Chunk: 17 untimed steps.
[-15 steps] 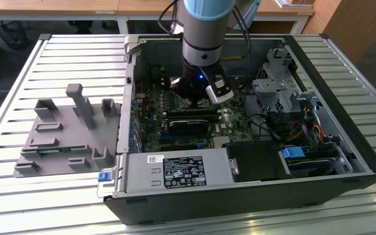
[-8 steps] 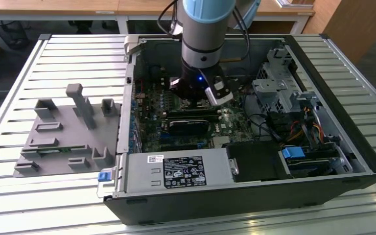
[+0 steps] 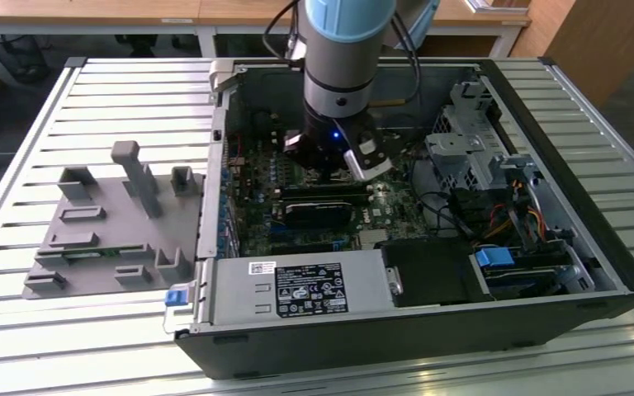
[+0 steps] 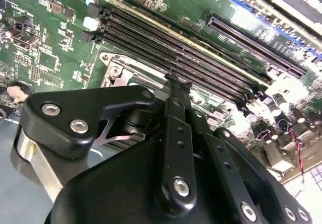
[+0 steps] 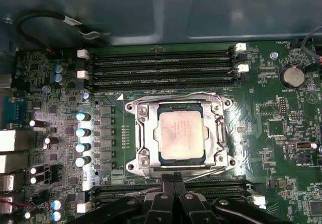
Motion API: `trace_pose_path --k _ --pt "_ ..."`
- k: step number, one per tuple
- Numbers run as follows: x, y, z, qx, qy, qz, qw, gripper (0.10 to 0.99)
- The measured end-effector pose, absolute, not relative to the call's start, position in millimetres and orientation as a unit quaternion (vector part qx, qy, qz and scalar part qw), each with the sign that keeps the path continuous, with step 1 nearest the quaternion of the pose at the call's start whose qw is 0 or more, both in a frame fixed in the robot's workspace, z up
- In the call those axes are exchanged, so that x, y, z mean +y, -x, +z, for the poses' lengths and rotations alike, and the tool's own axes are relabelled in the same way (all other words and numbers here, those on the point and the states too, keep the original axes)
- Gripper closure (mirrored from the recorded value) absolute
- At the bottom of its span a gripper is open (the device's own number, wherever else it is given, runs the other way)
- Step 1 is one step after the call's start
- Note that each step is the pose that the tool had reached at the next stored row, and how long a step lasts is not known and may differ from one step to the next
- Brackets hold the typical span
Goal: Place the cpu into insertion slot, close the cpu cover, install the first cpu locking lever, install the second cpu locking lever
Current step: 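Install the second cpu locking lever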
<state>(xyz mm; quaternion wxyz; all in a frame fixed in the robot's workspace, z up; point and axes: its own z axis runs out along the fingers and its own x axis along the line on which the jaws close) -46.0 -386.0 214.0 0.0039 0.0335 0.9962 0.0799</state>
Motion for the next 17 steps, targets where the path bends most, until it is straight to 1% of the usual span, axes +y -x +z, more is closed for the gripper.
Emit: trace_pose_path --k 8,17 --pt "-392.7 55.6 214.0 0.995 -0.032 0.095 0.004 0.98" --pt "-397.2 63.3 213.4 0.994 -0.032 0.103 0.004 0.98"
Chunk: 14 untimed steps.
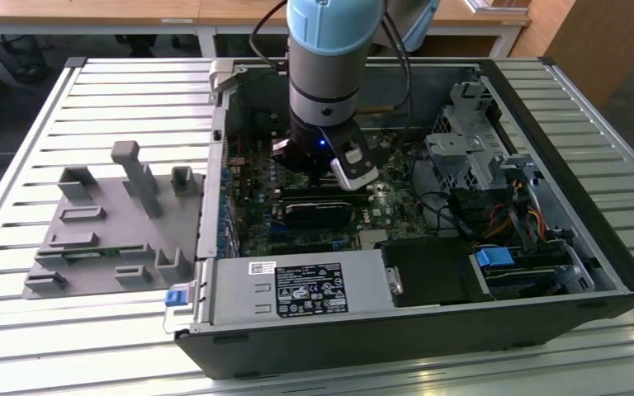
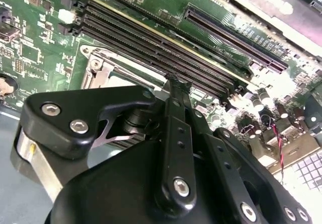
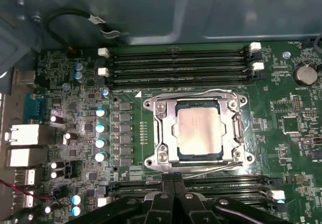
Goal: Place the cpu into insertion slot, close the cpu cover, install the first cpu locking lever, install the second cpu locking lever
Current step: 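Install the second cpu locking lever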
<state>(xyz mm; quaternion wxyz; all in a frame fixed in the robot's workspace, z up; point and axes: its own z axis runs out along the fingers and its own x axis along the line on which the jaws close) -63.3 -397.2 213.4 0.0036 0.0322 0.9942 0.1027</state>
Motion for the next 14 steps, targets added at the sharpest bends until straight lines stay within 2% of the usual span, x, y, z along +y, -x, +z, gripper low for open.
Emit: trace_pose_path --k 14 --pt "-399.1 71.0 204.0 0.992 -0.018 0.127 0.002 0.98"
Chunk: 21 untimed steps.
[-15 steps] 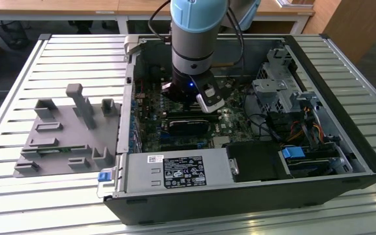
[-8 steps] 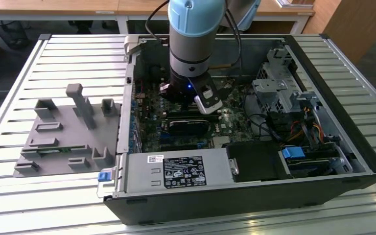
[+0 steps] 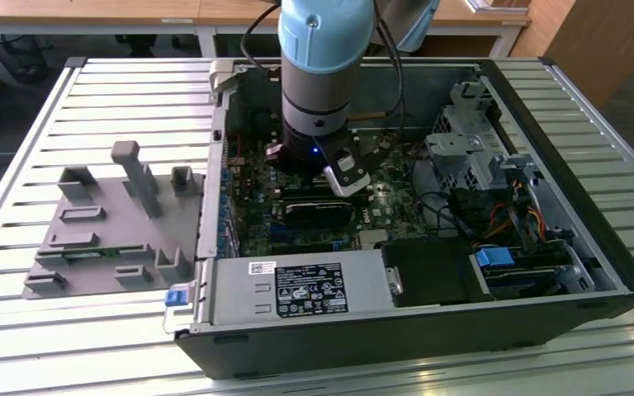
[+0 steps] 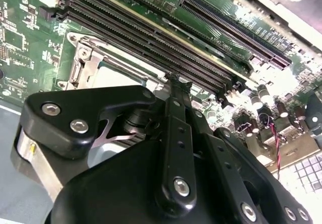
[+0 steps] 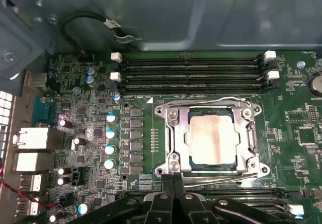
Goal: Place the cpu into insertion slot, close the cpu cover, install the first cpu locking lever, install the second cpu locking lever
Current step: 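Install the second cpu locking lever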
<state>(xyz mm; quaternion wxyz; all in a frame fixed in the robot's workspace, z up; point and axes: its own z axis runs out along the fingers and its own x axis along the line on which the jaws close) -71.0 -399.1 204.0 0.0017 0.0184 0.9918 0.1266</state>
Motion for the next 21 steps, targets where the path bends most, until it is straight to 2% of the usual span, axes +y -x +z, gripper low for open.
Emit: trace_pose_path --k 11,21 --pt "-399.2 75.4 194.1 0.991 -0.018 0.129 0.002 0.98" --pt "-399.1 78.0 189.8 0.989 -0.018 0.143 0.002 0.98"
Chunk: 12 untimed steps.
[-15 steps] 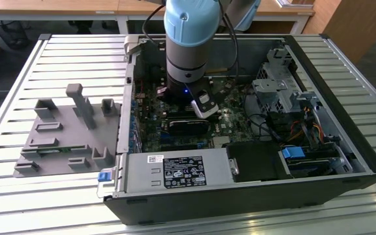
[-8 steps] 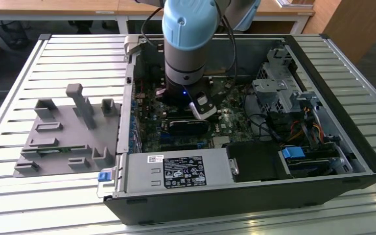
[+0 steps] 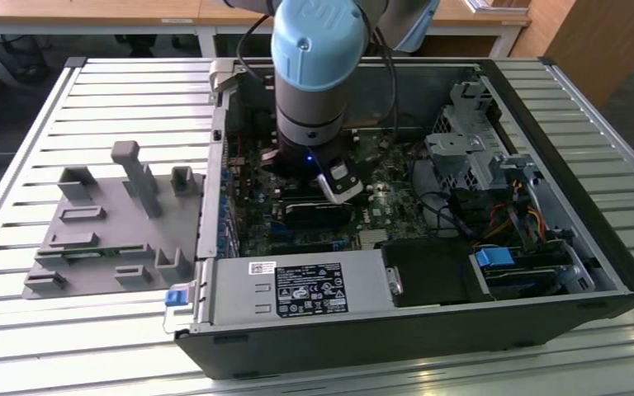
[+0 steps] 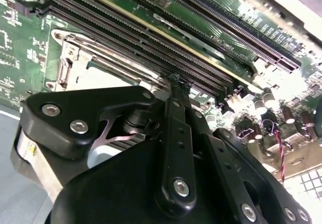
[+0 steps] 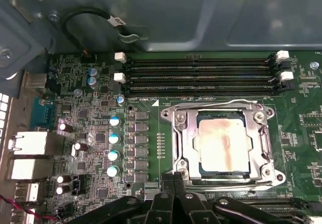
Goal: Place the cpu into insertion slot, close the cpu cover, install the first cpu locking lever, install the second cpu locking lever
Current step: 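Install the second cpu locking lever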
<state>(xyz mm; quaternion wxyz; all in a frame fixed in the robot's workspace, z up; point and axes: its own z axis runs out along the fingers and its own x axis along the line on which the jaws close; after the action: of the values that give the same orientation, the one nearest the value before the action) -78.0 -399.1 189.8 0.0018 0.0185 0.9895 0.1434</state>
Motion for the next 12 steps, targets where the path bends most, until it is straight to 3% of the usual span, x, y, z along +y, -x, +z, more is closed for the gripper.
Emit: trace_pose_path --k 12 --pt "-399.3 79.3 195.8 0.989 -0.018 0.145 0.002 0.98"
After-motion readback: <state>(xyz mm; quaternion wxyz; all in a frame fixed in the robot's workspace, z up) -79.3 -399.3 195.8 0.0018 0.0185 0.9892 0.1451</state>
